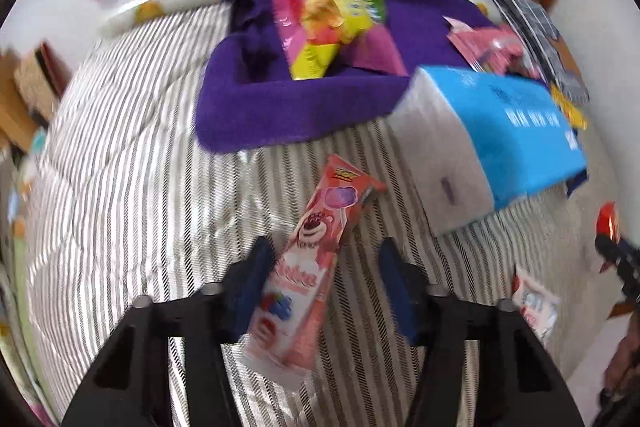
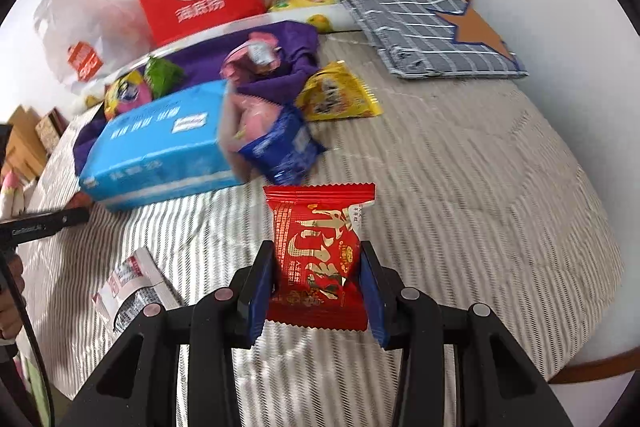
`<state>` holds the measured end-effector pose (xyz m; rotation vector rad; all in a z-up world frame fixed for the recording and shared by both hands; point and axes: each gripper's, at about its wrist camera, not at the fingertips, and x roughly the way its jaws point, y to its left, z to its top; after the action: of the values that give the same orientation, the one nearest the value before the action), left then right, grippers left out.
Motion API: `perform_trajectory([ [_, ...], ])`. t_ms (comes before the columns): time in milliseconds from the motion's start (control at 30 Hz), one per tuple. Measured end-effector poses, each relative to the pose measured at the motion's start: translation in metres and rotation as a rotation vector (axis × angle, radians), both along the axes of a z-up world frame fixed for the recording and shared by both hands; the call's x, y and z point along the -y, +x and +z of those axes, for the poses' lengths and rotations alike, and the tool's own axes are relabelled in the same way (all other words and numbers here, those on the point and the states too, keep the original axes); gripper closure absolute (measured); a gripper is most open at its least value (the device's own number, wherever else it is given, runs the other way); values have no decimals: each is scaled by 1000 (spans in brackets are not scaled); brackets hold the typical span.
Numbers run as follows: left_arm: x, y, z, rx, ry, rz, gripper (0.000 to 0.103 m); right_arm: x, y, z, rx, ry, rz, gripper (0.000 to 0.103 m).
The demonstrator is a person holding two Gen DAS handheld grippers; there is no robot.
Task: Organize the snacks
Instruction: 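Grasp the pink candy stick with the left tool while the right tool grasps the red candy packet, then lift and carry the candy stick and red packet toward the purple towel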
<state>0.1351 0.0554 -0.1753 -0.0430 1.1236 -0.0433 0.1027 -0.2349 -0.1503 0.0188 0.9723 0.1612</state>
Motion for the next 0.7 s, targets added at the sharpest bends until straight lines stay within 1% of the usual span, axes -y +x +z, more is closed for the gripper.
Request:
perform_trajectory([
  [33, 5, -3, 0, 22, 37, -9, 62, -3, 2, -3, 2, 2, 9, 65],
  [167, 16, -14, -2, 94, 62, -28, 74, -10, 9, -15, 20, -23, 21, 64],
  [233, 17, -19, -3, 129, 62, -16, 74, -10, 14, -22, 21, -29, 11, 64],
  [267, 16, -21, -4, 146, 60, -10, 74, -8, 14, -21, 40, -28, 6, 64],
  [400, 14, -25, -4, 183, 56, -2, 74, -4, 20, -23, 65, -28, -14, 64],
  [467, 15, -25, -6, 201, 63, -4, 74, -7, 21, -25, 77, -55, -5, 64],
  [567, 13, -30, -8, 244, 52, 19, 74, -9, 22, -27, 103, -60, -20, 61],
  [700, 14, -29, -8, 247, 43, 45, 74, -9, 24, -27, 102, -59, -18, 60],
])
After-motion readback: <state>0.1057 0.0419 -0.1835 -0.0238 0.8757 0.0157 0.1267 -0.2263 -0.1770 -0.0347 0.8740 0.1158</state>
